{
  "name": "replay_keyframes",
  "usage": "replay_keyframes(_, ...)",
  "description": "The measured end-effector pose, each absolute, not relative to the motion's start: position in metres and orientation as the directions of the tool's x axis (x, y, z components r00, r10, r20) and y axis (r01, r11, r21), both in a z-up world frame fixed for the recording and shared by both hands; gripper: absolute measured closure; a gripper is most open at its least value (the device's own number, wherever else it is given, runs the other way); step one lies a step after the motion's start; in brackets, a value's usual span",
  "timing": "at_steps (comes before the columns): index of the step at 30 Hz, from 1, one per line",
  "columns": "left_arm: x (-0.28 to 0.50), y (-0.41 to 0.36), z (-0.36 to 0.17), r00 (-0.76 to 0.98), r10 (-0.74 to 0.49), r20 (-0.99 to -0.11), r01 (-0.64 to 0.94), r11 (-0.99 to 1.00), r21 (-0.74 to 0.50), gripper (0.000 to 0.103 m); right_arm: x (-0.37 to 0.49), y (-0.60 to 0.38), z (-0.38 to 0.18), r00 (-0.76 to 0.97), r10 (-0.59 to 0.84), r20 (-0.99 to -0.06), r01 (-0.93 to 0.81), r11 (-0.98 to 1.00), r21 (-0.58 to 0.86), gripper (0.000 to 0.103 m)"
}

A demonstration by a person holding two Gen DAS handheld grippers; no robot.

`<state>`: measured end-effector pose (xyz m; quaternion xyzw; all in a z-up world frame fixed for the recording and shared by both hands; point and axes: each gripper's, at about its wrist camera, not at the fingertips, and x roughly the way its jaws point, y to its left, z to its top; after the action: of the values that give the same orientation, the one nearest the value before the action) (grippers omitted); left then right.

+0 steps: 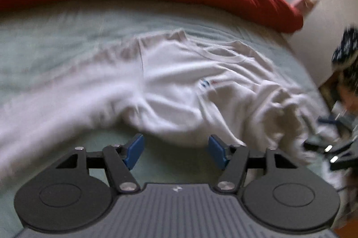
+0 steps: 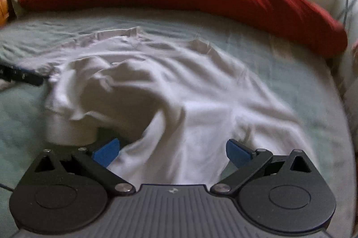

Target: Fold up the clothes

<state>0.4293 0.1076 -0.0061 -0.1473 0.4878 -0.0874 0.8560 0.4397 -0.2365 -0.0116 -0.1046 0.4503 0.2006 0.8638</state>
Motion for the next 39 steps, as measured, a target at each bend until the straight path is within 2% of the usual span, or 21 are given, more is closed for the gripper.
replay_keyframes(1,0.422,0.105,-0.007,0.505,-0.305,-0.808,-0.007,0.934,-0.358,0.045,0.434,-0.239,-0.01,0.502,0.267,-0.822,-0.432,0.902,0.03,0.0)
replay_keyframes(2,0.416,0.101,-0.008,0.507,-0.313,-0.803,-0.012,0.929,-0.37,0.054,0.428,-0.24,-0.012,0.492,0.267,-0.829,-0.424,0.905,0.039,0.0)
replay_keyframes(3,0.411,0.097,-0.008,0.515,-0.322,-0.795,-0.013,0.924,-0.382,0.058,0.421,-0.241,-0.015,0.477,0.264,-0.839,-0.418,0.907,0.048,0.0)
replay_keyframes(10,0.417,0.065,-0.034,0.532,-0.443,-0.722,0.02,0.859,-0.512,0.058,0.387,-0.246,-0.04,0.37,0.282,-0.885,-0.383,0.914,0.13,0.0)
replay_keyframes(11,0.42,0.061,-0.038,0.533,-0.448,-0.717,0.023,0.855,-0.518,0.061,0.383,-0.247,-0.042,0.362,0.287,-0.887,-0.383,0.913,0.139,0.0)
replay_keyframes(14,0.428,0.051,-0.051,0.53,-0.433,-0.729,0.026,0.868,-0.496,0.079,0.377,-0.247,-0.05,0.35,0.293,-0.89,-0.384,0.911,0.149,0.0)
replay_keyframes(16,0.43,0.043,-0.055,0.537,-0.412,-0.736,0.032,0.882,-0.47,0.08,0.375,-0.249,-0.056,0.347,0.294,-0.891,-0.386,0.91,0.15,0.0)
replay_keyframes(21,0.423,0.039,-0.052,0.543,-0.424,-0.725,0.006,0.865,-0.501,0.094,0.37,-0.249,-0.07,0.339,0.264,-0.903,-0.401,0.909,0.115,0.0)
replay_keyframes(23,0.415,0.041,-0.044,0.545,-0.416,-0.728,0.002,0.868,-0.496,0.095,0.364,-0.243,-0.072,0.352,0.235,-0.906,-0.443,0.895,0.061,0.0)
replay_keyframes(28,0.394,0.051,-0.021,0.542,-0.389,-0.745,-0.015,0.882,-0.472,0.096,0.36,-0.241,-0.068,0.341,0.241,-0.909,-0.453,0.889,0.066,0.0)
replay_keyframes(39,0.355,0.089,0.002,0.506,-0.311,-0.805,-0.101,0.905,-0.414,0.096,0.357,-0.256,-0.049,0.278,0.382,-0.881,-0.405,0.879,0.253,0.0)
